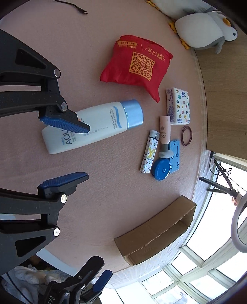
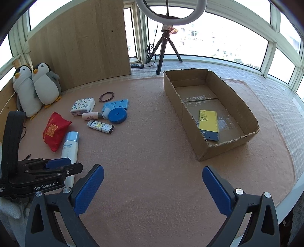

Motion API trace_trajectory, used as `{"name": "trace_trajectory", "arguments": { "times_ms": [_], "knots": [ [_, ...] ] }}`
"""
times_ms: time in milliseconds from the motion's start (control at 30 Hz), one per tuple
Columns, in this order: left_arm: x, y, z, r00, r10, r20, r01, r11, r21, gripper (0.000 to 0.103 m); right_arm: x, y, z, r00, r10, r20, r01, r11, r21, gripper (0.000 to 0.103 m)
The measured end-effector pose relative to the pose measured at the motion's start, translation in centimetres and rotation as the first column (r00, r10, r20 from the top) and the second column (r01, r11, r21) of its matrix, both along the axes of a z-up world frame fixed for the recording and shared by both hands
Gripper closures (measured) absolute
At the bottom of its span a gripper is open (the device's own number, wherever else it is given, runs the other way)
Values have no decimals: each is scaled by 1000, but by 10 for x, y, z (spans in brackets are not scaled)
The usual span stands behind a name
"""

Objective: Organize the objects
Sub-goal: 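Lower the left gripper onto the white AQUA sunscreen bottle, then grasp the AQUA bottle with the right gripper beside the left gripper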

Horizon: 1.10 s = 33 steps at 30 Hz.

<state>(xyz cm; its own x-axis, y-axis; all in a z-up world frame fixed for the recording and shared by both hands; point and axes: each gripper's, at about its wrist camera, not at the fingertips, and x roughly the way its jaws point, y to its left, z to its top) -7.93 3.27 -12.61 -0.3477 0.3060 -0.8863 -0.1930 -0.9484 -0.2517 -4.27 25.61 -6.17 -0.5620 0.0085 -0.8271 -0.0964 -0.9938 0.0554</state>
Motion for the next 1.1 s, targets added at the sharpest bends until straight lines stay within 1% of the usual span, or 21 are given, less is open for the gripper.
{"name": "trace_trajectory", "arguments": {
  "times_ms": [67,167,233,333,433,500,633,733,800,833,867,900,933,967,1000,1067,1100],
  "knots": [
    [5,-21,7,999,35,-17,-35,999,-10,50,-3,-5,-2,1000,17,6,-17,1000,-12,1],
    [4,-42,9,997,66,-43,-68,996,-51,41,-12,-13,-5,999,45,8,-45,999,-31,1],
    [5,-61,5,996,81,-36,-83,995,-53,41,-20,-18,-8,998,67,17,-66,996,-66,1],
    [1,-67,2,996,81,-34,-82,996,-30,37,-36,-30,-11,993,117,28,-113,987,-115,1],
    [-8,-62,-6,997,73,-32,-73,997,-6,31,-53,-46,-17,985,165,41,-159,979,-128,1],
    [-14,-57,-13,997,69,-27,-69,998,6,30,-63,-54,-21,982,182,55,-173,975,-140,1],
    [-17,-52,-22,998,65,-21,-64,997,33,30,-79,-70,-31,973,215,83,-196,961,-194,1],
    [-20,-50,-26,998,57,-23,-56,998,32,30,-89,-80,-40,965,239,108,-207,947,-244,1],
    [-22,-48,-29,998,54,-17,-53,998,38,31,-96,-87,-46,960,252,124,-214,942,-260,1],
    [-23,-48,-30,998,54,-12,-54,998,44,32,-99,-90,-49,957,256,134,-215,941,-261,3],
    [-24,-48,-32,999,54,-4,-54,997,49,37,-102,-93,-53,953,264,147,-219,938,-268,8],
    [-25,-48,-33,999,53,7,-53,997,58,40,-104,-96,-56,949,272,159,-221,934,-280,11],
    [-26,-48,-35,999,46,14,-47,997,66,45,-107,-98,-59,944,281,171,-224,930,-293,16],
    [-26,-47,-37,999,36,19,-37,997,70,46,-109,-100,-61,940,290,181,-227,925,-304,20],
    [-27,-46,-38,999,26,22,-28,997,75,46,-111,-102,-64,936,297,188,-229,922,-313,21],
    [-28,-44,-39,1000,8,26,-10,996,91,52,-115,-106,-69,929,310,204,-232,914,-333,28],
    [-28,-43,-40,1000,1,29,-3,995,100,54,-117,-107,-71,930,299,214,-217,916,-338,31]
  ]
}}
